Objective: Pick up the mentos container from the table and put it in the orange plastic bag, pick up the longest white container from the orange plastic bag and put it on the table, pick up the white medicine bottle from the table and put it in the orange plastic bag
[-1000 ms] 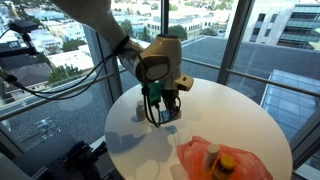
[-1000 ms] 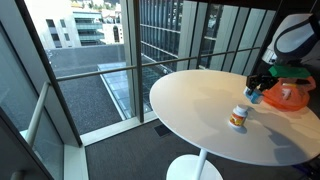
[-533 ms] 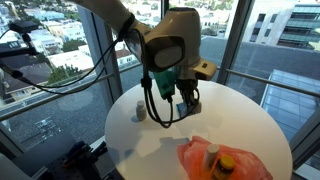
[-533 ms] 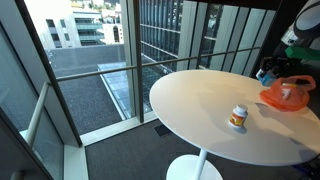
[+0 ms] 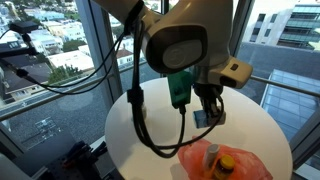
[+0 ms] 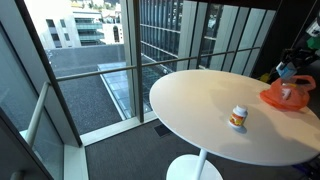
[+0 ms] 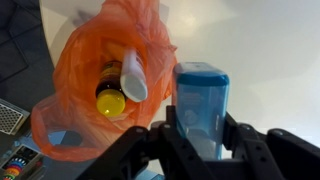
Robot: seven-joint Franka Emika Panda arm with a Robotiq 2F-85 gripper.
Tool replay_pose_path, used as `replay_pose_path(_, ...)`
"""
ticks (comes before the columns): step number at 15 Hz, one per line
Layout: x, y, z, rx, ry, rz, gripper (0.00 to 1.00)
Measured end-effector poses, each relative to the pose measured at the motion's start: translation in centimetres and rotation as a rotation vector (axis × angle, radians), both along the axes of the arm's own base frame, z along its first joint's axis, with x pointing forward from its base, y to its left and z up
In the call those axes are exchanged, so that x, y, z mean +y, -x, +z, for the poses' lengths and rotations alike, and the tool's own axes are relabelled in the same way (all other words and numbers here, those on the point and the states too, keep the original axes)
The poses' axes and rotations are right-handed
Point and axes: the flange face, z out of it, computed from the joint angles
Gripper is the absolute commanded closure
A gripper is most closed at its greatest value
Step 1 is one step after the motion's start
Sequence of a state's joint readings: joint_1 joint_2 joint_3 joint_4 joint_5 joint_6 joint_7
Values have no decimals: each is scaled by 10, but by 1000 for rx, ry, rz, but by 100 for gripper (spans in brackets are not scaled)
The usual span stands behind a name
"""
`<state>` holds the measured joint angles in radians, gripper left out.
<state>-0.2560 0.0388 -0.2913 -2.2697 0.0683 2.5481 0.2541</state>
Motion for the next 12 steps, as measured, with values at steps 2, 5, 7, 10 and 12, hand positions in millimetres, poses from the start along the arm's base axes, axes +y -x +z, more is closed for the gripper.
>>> replay_pose_path(2, -17, 10, 5, -6, 2, -37, 82)
replay_pose_path(5, -36, 23, 5, -3, 1, -79, 82)
replay_pose_path(7, -46, 30, 3, 6, -6, -103, 82)
replay_pose_path(10, -56, 40, -3, 29, -20, -137, 82)
replay_pose_path(12, -63, 47, -9, 48, -33, -157, 82)
